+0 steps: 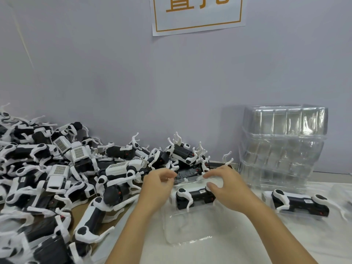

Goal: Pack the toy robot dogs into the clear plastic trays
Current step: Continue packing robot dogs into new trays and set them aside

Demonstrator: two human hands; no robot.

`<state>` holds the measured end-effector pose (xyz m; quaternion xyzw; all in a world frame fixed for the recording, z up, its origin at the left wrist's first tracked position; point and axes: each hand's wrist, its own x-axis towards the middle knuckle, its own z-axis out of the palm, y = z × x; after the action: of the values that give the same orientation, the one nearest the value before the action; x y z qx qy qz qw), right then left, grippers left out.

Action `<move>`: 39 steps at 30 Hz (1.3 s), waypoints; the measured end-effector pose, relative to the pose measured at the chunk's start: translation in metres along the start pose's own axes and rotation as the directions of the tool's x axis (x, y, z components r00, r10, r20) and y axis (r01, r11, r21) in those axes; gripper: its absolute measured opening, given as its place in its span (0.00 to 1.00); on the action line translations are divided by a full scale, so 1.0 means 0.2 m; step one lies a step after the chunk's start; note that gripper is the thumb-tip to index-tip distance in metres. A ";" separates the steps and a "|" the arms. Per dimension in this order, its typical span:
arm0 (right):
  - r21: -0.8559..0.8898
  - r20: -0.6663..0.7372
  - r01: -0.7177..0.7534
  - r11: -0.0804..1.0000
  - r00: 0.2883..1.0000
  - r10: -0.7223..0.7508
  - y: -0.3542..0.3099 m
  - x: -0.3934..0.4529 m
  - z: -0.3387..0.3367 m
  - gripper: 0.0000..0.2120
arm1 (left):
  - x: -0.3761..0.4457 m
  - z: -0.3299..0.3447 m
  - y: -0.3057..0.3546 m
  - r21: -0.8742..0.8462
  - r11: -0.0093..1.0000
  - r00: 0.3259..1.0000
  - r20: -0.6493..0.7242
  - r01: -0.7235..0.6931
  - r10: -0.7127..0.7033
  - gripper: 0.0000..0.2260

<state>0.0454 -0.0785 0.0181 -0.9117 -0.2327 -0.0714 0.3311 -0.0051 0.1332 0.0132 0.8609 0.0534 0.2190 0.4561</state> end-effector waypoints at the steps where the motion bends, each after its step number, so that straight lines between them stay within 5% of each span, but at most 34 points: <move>1: -0.005 -0.001 -0.002 1.000 1.000 0.002 0.00 0.00 0.01 0.12 | 0.00 0.01 0.03 0.052 0.998 0.998 0.033 -0.046 0.045 0.09; 3: -0.010 -0.005 -0.004 1.000 1.000 0.004 -0.01 0.00 0.02 0.12 | -0.02 0.03 0.10 0.153 0.976 0.976 0.177 -0.157 0.130 0.05; 6: 0.003 -0.017 0.002 1.000 1.000 -0.002 0.00 0.00 0.02 0.12 | -0.06 0.10 0.15 0.294 0.906 0.890 0.428 -0.304 0.159 0.21; 13: 0.030 -0.008 -0.004 1.000 1.000 0.004 0.00 0.00 0.01 0.12 | -0.07 0.10 0.16 0.494 0.823 0.855 0.518 -0.280 -0.020 0.33; 19: 0.066 -0.039 0.014 0.998 0.999 -0.012 0.02 0.01 0.02 0.10 | -0.08 0.11 0.18 0.525 0.791 0.871 0.491 -0.315 0.021 0.29; 24: 0.295 -0.298 0.061 0.954 0.954 0.031 0.02 0.01 -0.02 0.11 | -0.11 0.10 0.21 0.496 0.783 0.874 0.471 -0.375 0.120 0.27; 29: 0.570 -0.506 0.130 0.811 0.834 0.221 0.03 0.02 -0.10 0.11 | -0.10 0.11 0.28 0.540 0.647 0.842 0.370 -0.538 0.392 0.30; 32: 0.643 -0.496 0.135 0.754 0.824 0.275 0.03 0.01 -0.13 0.11 | -0.10 0.11 0.30 0.572 0.609 0.831 0.296 -0.549 0.471 0.29; 35: 0.683 -0.379 0.105 0.723 0.897 0.228 0.04 0.00 -0.14 0.07 | -0.10 0.11 0.31 0.621 0.588 0.837 0.230 -0.519 0.496 0.28; 39: 0.629 -0.278 0.080 0.773 0.952 0.128 0.03 -0.01 -0.12 0.19 | -0.11 0.12 0.30 0.651 0.579 0.842 0.184 -0.492 0.508 0.27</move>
<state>0.0465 -0.0985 0.0338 -0.7275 -0.1773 -0.1246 0.6510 -0.0209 0.0742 0.0442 0.9429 -0.1102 0.3129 0.0306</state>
